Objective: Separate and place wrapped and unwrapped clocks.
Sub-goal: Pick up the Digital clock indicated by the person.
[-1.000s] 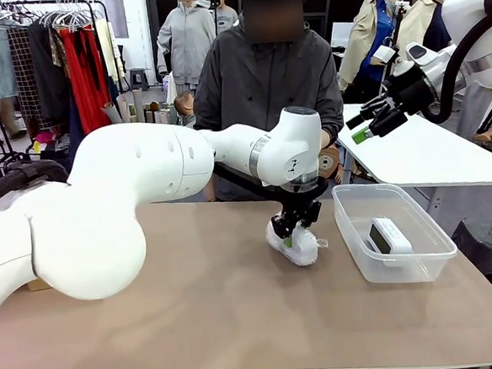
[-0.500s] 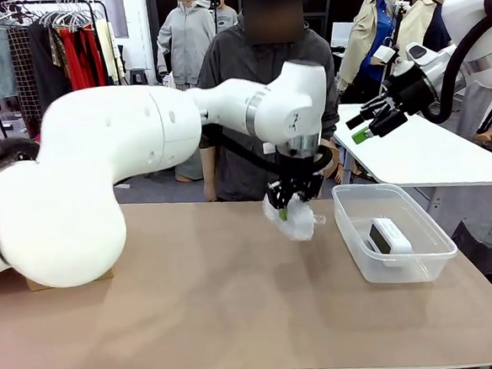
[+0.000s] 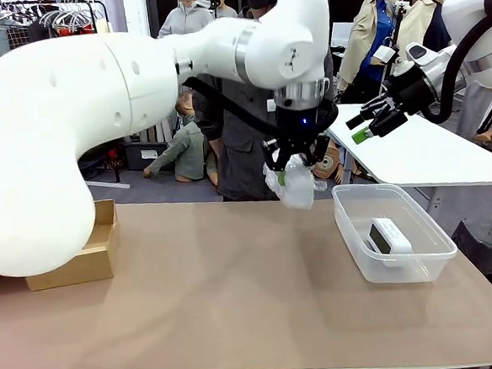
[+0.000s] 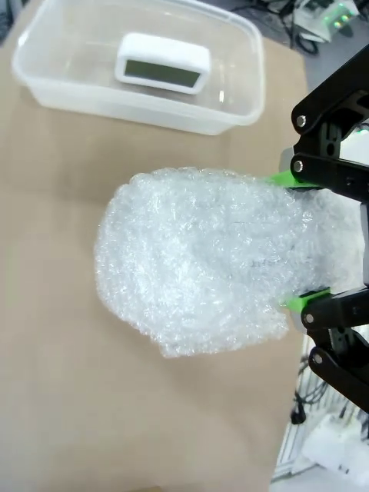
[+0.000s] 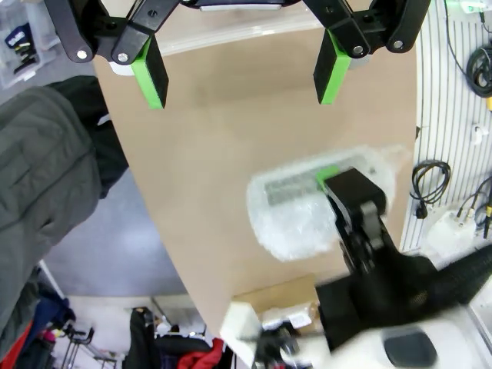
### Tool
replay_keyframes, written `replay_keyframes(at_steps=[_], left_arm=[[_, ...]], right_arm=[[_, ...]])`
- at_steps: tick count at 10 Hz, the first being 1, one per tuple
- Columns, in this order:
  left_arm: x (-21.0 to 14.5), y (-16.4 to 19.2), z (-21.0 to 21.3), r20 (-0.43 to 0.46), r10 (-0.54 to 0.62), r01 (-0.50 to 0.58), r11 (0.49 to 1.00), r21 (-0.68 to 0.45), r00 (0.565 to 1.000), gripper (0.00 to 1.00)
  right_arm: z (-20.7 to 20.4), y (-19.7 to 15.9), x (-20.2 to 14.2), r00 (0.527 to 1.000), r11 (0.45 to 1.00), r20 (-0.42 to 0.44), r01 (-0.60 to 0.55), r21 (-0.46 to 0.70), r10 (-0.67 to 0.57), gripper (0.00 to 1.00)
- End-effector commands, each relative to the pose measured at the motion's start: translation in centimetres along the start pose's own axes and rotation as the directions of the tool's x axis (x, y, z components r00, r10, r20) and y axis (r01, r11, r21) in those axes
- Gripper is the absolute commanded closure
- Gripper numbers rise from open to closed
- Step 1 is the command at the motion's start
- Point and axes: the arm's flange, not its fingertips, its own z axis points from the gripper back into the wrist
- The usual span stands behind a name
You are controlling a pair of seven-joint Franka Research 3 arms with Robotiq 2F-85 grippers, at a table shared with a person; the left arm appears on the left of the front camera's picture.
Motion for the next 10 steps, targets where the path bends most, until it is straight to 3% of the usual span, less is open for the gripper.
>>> replay_keyframes(at_steps=[1, 4, 6, 10], left_arm=[[2.5, 1.3, 3.6, -0.064, -0.066, 0.065, 0.998, -0.021, 0.996, 1.00], [4.1, 4.5, 9.4, -0.038, -0.146, 0.145, 0.989, -0.030, 0.989, 1.00], [4.1, 4.8, 12.1, 0.025, -0.110, 0.110, 0.994, -0.004, 0.994, 1.00], [4.4, 3.7, 15.5, 0.072, -0.162, 0.158, 0.985, 0.063, 0.984, 1.00]], right_arm=[[0.1, 0.0, 0.1, 1.000, 1.000, 0.000, -0.006, 0.001, 0.006, 0.00], [0.1, 0.0, 0.1, 1.000, 1.000, 0.000, -0.006, 0.001, 0.006, 0.00], [0.1, 0.0, 0.1, 1.000, 1.000, 0.000, -0.006, 0.001, 0.006, 0.00], [0.1, 0.0, 0.1, 1.000, 1.000, 0.000, -0.006, 0.001, 0.006, 0.00]])
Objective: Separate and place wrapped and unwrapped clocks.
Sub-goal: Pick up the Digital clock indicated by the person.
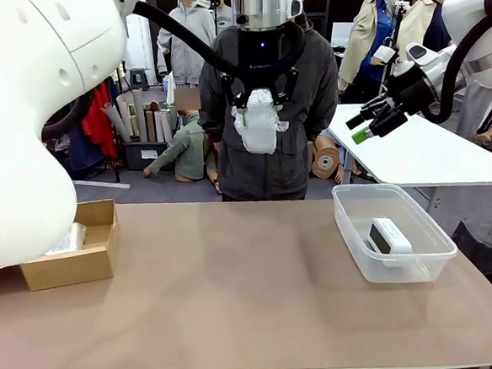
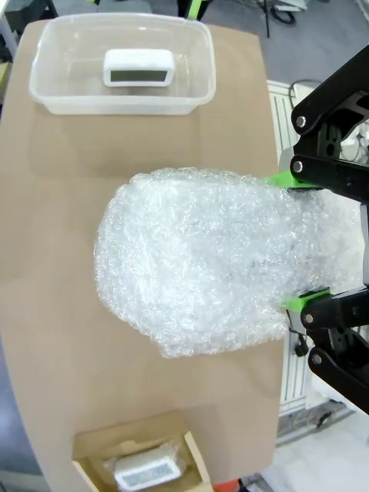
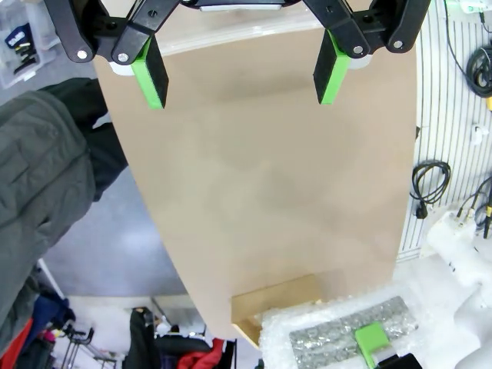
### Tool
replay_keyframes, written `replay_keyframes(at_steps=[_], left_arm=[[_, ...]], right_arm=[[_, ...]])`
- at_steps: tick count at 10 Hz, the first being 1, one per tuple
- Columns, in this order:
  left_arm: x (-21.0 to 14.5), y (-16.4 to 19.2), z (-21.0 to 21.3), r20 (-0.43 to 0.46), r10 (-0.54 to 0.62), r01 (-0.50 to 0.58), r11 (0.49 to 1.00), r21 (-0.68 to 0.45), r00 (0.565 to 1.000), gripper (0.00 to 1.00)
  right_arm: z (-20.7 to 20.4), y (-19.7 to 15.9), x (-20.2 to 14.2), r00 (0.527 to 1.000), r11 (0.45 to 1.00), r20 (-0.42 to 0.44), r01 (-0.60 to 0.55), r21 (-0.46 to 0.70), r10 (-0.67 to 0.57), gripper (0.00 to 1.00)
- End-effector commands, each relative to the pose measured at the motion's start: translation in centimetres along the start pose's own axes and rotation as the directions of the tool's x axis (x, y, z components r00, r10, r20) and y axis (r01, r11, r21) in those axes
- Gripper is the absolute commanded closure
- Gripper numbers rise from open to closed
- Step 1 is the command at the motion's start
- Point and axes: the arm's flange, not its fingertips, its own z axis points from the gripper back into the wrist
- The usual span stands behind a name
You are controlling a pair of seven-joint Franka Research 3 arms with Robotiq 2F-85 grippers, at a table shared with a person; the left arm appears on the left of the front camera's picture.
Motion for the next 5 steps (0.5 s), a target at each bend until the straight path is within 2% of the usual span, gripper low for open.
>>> replay_keyframes(at_steps=[1, 2, 5], left_arm=[[3.9, -2.1, 1.9, 0.059, -0.002, -0.002, 0.998, 0.065, 0.998, 1.00], [0.0, 0.0, 0.0, 0.000, 0.000, 0.000, 1.000, 0.000, 1.000, 1.00], [0.0, 0.0, 0.0, 0.000, 0.000, 0.000, 1.000, 0.000, 1.000, 1.00]], right_arm=[[0.1, 0.0, 0.1, 1.000, 1.000, 0.000, -0.006, 0.001, 0.006, 0.00], [0.1, 0.0, 0.1, 1.000, 1.000, 0.000, -0.006, 0.001, 0.006, 0.00], [0.1, 0.0, 0.1, 1.000, 1.000, 0.000, -0.006, 0.001, 0.006, 0.00]])
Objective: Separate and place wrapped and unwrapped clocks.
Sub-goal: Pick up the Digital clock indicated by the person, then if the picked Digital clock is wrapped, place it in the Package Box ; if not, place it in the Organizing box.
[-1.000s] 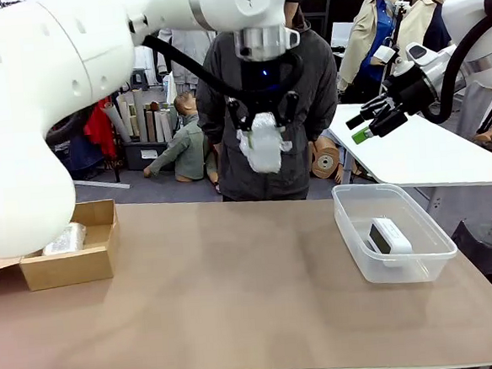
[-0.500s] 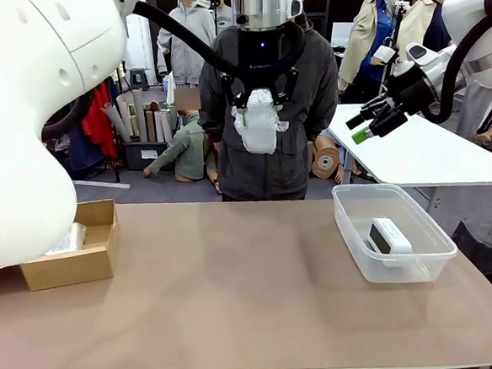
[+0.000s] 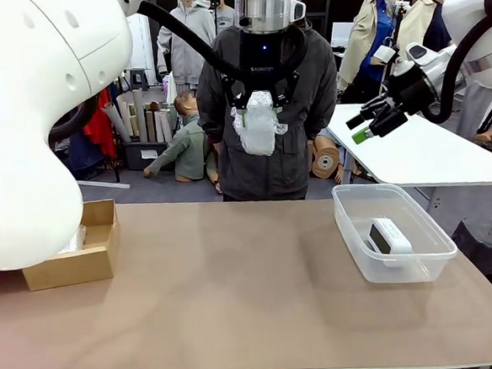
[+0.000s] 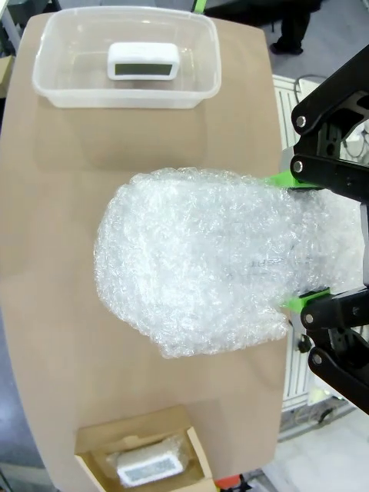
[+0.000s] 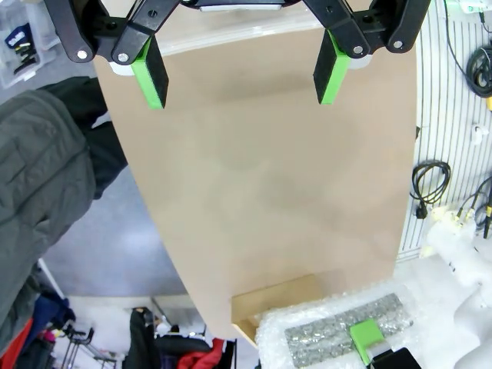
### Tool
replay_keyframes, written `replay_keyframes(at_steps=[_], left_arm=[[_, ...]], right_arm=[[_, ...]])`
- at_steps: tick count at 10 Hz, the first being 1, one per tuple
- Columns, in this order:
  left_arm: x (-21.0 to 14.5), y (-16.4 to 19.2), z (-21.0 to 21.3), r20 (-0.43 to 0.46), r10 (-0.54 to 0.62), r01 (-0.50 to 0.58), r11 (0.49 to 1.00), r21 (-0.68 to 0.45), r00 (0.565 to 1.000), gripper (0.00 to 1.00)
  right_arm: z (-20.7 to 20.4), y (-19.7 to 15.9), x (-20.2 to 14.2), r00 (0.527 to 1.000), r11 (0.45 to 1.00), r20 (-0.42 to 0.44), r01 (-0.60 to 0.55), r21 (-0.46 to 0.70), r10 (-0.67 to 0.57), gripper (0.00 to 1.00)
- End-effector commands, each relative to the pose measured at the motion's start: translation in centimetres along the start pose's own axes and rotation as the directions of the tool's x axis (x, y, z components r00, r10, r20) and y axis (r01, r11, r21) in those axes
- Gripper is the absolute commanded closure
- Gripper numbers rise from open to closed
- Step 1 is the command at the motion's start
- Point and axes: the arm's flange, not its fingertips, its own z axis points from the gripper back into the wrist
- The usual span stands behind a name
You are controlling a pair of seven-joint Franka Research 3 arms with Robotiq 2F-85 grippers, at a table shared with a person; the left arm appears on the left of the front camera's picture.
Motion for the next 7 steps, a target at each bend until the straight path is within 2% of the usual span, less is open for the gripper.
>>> replay_keyframes(at_steps=[1, 7], left_arm=[[-0.09, 0.30, 0.52, -0.009, 0.002, -0.002, 1.000, -0.015, 1.000, 1.00], [-0.09, 0.30, 0.52, -0.009, 0.002, -0.002, 1.000, -0.015, 1.000, 1.00]], right_arm=[[0.11, 0.03, 0.10, 1.000, 1.000, 0.000, -0.006, 0.001, 0.006, 0.00], [0.11, 0.03, 0.10, 1.000, 1.000, 0.000, -0.006, 0.001, 0.006, 0.00]])
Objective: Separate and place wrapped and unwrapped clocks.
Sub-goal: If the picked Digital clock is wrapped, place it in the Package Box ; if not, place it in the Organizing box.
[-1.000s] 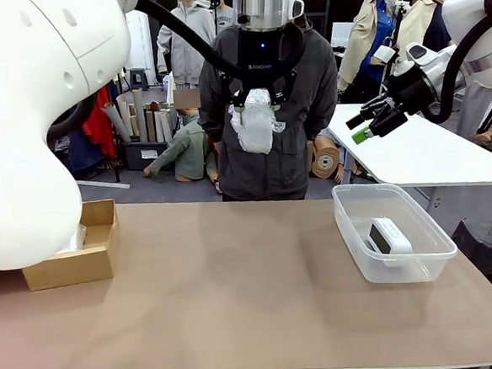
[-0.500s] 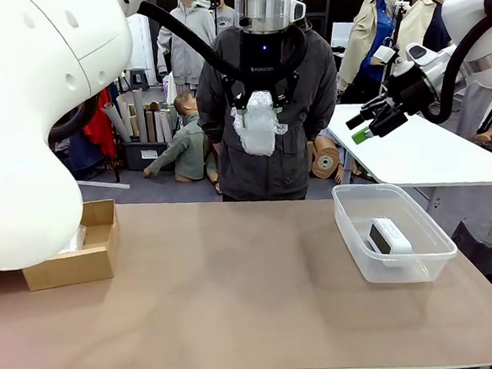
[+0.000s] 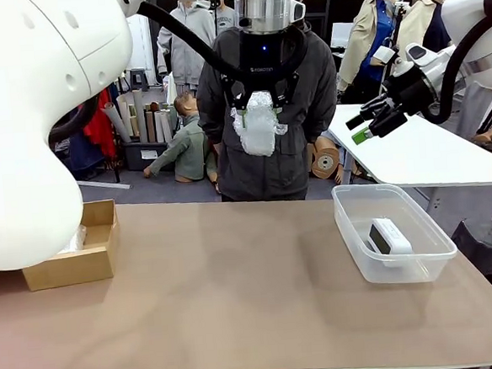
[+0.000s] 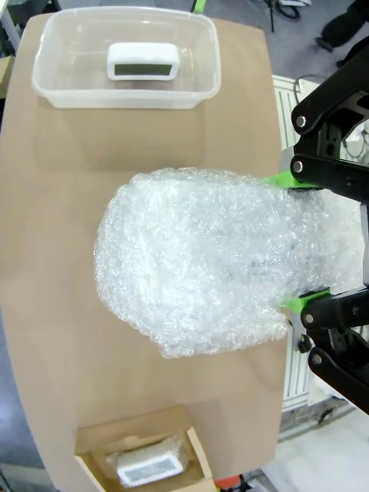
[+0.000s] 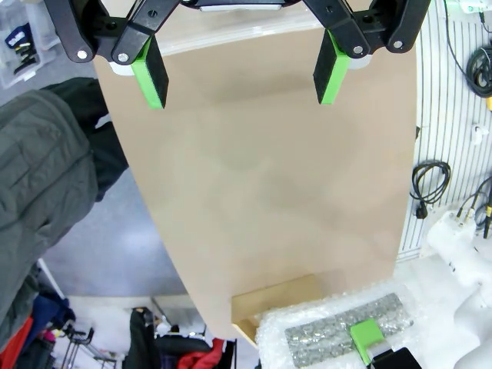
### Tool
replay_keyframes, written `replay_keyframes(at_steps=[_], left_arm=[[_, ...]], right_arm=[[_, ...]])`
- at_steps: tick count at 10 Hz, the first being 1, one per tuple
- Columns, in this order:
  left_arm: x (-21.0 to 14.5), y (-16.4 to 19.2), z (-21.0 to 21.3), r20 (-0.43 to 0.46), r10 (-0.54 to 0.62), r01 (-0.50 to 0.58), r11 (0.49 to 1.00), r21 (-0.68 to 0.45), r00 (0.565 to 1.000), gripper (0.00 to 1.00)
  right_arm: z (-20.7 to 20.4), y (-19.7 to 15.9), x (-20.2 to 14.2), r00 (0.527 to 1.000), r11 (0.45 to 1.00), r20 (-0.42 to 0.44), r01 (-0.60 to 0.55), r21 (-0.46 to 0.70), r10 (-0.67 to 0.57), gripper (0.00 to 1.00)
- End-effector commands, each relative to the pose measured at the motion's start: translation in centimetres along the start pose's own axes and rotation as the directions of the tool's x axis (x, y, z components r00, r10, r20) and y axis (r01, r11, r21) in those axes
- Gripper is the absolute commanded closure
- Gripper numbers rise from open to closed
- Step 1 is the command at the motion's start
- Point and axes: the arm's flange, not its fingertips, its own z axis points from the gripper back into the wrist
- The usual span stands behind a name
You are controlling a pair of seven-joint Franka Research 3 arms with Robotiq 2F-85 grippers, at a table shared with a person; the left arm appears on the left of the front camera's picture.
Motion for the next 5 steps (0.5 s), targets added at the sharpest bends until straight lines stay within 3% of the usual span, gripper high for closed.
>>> replay_keyframes(at_steps=[1, 4, 5], left_arm=[[-0.1, 0.3, 0.5, -0.009, 0.002, -0.002, 1.000, -0.015, 1.000, 1.00], [0.0, 0.0, 0.0, 0.000, 0.000, 0.000, 1.000, 0.000, 1.000, 1.00], [0.6, 1.3, 1.8, -0.069, -0.053, 0.049, 0.997, -0.061, 0.996, 1.00]], right_arm=[[0.1, 0.0, 0.1, 1.000, 1.000, 0.000, -0.006, 0.001, 0.006, 0.00], [0.1, 0.0, 0.1, 1.000, 1.000, 0.000, -0.006, 0.001, 0.006, 0.00], [0.1, 0.0, 0.1, 1.000, 1.000, 0.000, -0.006, 0.001, 0.006, 0.00]])
